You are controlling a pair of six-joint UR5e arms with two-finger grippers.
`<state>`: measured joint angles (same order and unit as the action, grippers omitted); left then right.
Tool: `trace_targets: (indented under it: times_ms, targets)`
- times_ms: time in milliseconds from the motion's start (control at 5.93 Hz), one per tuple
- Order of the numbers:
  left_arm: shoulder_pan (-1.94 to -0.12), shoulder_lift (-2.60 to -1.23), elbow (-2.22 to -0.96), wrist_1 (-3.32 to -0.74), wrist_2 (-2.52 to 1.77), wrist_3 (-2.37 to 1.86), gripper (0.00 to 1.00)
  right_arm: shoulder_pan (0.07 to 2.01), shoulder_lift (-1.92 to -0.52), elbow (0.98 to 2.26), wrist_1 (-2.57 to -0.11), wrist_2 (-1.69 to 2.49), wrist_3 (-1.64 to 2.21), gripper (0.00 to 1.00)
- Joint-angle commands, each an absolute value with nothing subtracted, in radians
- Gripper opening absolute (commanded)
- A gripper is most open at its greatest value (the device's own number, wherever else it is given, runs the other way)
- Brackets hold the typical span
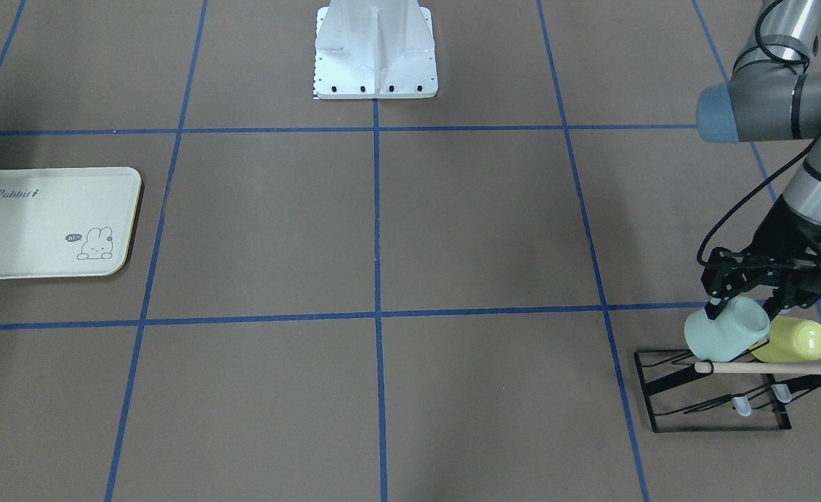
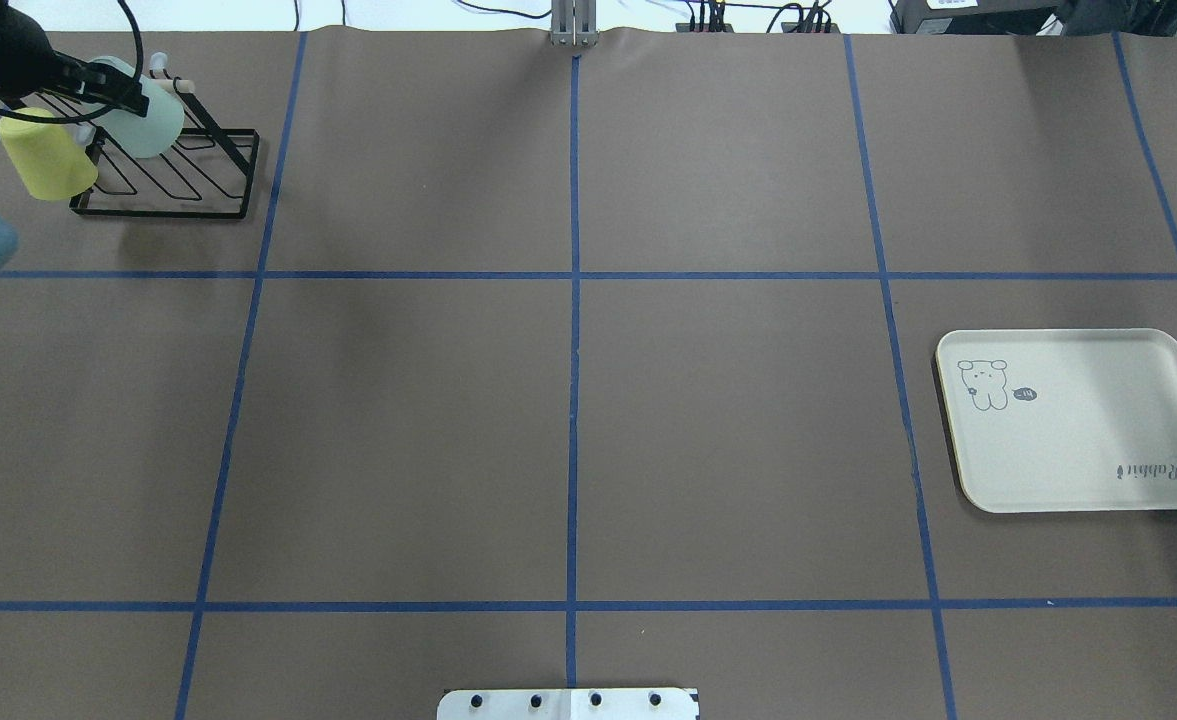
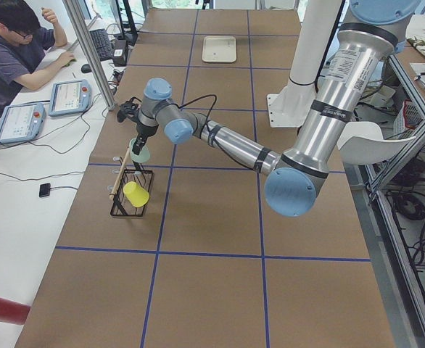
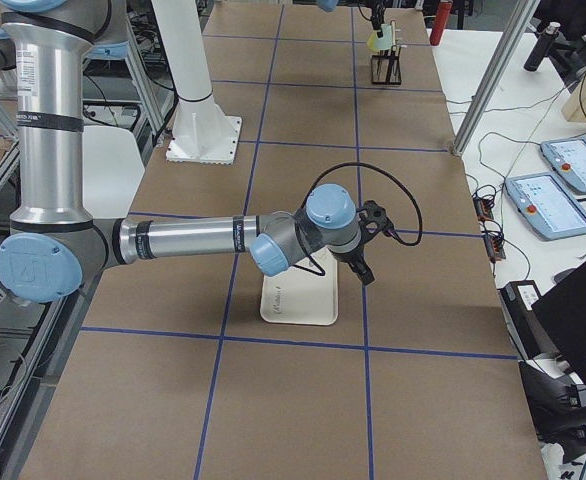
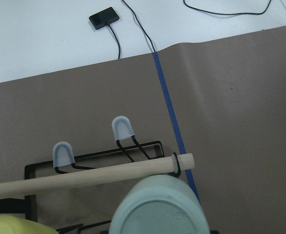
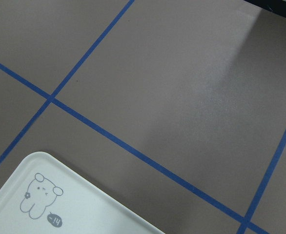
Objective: Left arm grabs green cup and hands to right arm on tray
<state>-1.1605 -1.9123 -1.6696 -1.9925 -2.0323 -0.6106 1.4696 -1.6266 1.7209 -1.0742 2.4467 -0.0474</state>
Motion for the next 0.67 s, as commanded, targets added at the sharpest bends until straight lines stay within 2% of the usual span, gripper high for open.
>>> trace_targets:
  times_ms: [0,506]
  targets:
    - [-1.192,-1.830,-1.825,-1.993,-2.002,-0.671,0.00,1.470,-1.620,1.727,-1.074,2.445,-0.007,1.00]
    - [-1.093,-1.838,-1.835,-2.086,-1.885,-0.933,0.00,1.369,-1.598,1.736,-0.779,2.407,0.469,0.99]
